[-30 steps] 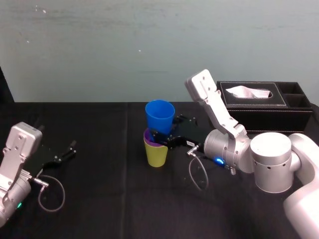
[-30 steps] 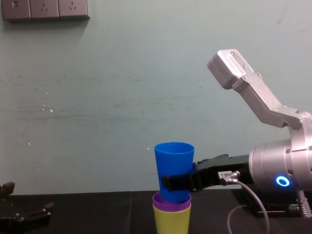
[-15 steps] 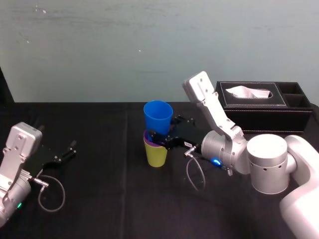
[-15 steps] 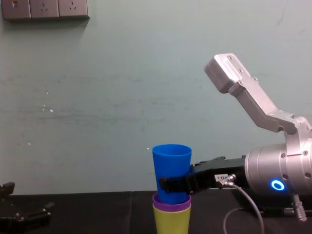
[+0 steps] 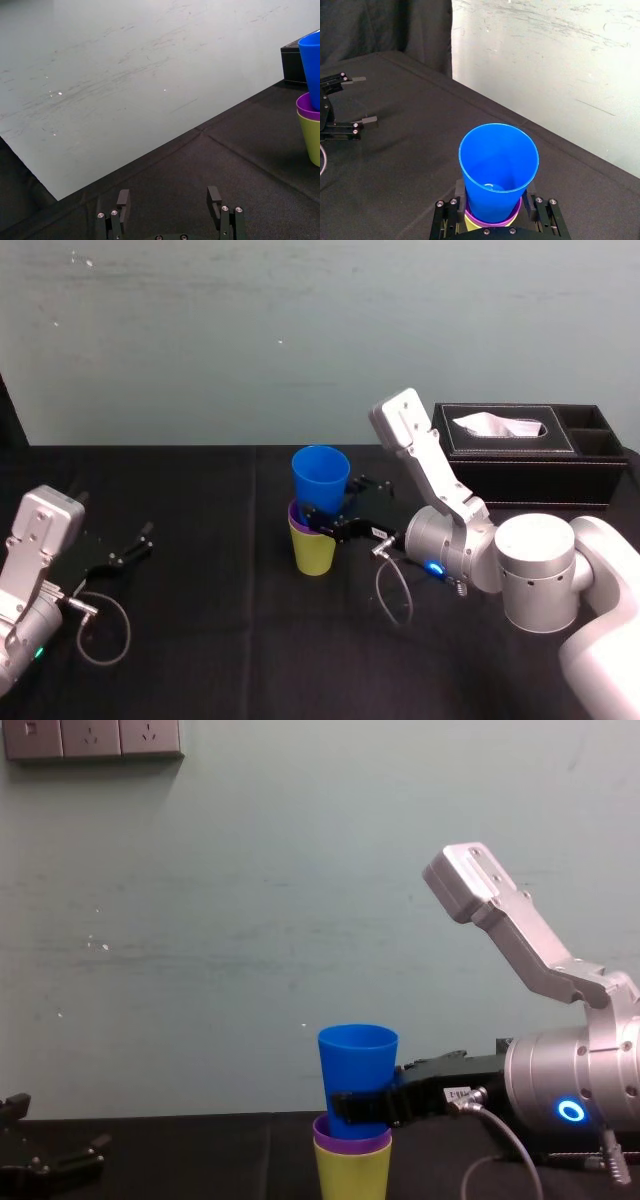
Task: Stack the three plastic cups sequentially using one hand.
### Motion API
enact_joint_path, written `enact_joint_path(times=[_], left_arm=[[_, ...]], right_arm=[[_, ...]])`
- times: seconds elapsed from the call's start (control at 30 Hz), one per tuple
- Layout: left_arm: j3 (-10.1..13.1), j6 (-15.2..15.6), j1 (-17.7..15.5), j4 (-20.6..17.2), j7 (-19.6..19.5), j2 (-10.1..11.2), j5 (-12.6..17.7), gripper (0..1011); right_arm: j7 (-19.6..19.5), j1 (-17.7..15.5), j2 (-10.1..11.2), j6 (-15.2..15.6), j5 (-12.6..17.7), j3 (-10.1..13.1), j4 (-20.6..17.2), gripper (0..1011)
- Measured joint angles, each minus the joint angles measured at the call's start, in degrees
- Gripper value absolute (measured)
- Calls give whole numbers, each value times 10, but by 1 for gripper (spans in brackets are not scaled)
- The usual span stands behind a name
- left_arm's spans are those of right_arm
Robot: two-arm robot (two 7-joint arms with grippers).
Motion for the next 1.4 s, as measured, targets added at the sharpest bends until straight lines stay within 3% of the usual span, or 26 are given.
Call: enact_joint_path(times=[0.93,1.03,1.4], left_arm=[[0,0,0,0,0,0,0,1000],[0,0,0,0,0,0,0,1000],[0,0,0,0,0,0,0,1000]], right_arm=[[1,0,-7,-11,-7,-6,23,684],[1,0,-7,-11,-7,-6,23,721],[1,0,-7,-10,-6,-5,22,1003]])
